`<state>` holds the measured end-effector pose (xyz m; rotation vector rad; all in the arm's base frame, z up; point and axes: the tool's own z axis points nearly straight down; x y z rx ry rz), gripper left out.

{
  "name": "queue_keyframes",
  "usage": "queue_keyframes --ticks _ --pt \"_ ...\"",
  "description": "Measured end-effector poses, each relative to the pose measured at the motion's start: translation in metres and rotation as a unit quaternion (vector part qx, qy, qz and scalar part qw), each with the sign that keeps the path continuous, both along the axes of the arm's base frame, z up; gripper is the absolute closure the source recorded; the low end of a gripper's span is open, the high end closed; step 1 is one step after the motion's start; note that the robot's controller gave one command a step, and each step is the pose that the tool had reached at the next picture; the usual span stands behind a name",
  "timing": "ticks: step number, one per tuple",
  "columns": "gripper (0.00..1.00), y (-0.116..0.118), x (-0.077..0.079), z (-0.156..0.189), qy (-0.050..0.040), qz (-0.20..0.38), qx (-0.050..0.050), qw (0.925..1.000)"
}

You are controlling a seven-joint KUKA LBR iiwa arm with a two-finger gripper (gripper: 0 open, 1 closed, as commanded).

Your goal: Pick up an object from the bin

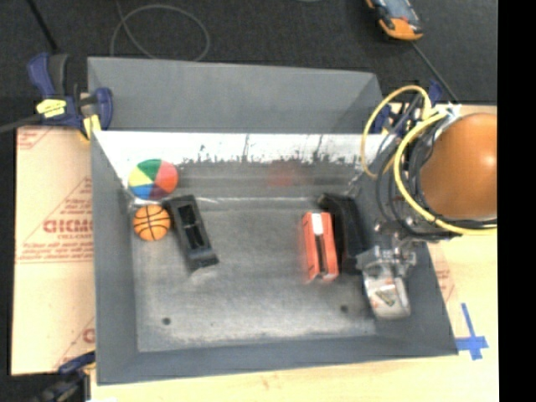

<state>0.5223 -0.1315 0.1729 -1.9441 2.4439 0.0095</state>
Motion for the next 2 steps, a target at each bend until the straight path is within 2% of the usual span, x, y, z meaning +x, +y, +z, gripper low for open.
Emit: queue_keyframes --ticks 1,2 --pt "1.00 0.023 0.031 -0.007 0.0082 0.064 -0.007 0.9979" --pt "1.00 0.027 0.046 0.006 0.0071 0.086 -0.005 0.9962"
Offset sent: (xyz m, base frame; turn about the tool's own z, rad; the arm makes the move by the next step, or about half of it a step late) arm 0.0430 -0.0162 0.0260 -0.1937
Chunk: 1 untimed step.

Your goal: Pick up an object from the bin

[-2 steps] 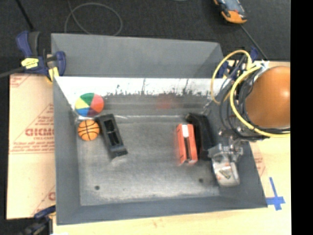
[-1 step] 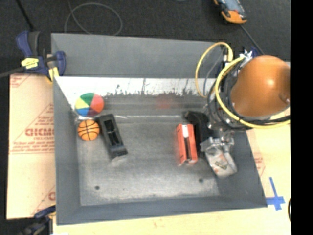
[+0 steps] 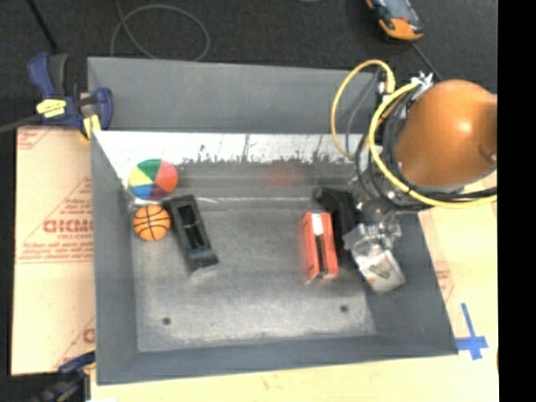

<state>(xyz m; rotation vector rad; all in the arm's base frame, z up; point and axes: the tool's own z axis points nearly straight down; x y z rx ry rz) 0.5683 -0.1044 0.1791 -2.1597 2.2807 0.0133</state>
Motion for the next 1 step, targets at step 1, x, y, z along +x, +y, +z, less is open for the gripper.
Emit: queue_keyframes --ticks 1 --pt "1.00 -0.0220 0.0156 0.0089 -0.0053 0.074 0.004 0.9972"
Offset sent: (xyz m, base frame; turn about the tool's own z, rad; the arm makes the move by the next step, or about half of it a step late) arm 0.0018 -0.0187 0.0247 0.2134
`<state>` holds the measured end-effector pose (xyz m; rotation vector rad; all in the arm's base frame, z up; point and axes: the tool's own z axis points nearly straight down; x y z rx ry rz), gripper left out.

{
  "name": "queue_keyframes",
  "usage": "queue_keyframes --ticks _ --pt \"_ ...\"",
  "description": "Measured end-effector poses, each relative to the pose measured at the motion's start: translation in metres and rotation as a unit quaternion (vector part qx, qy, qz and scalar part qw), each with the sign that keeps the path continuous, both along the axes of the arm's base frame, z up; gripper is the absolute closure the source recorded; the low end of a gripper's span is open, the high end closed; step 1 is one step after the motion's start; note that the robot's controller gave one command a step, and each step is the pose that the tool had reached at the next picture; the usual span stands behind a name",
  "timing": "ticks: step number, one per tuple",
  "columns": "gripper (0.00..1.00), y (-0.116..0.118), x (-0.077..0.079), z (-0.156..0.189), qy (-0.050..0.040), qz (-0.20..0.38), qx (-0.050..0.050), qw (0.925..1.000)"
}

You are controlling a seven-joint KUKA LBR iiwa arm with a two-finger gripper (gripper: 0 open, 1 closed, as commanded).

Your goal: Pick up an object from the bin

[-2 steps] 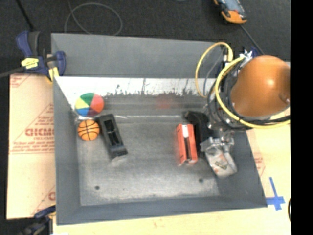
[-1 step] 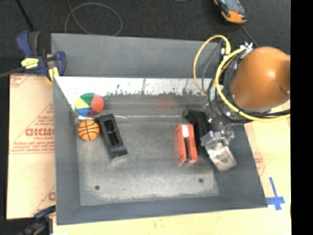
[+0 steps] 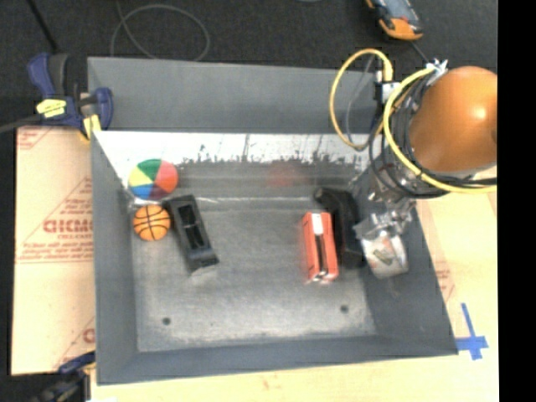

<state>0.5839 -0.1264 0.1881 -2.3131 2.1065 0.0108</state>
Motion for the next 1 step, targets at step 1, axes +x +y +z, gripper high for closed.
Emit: queue_keyframes --ticks 1 --pt "1.00 0.0006 -0.0012 0.0023 0.0023 0.109 0.005 0.9940"
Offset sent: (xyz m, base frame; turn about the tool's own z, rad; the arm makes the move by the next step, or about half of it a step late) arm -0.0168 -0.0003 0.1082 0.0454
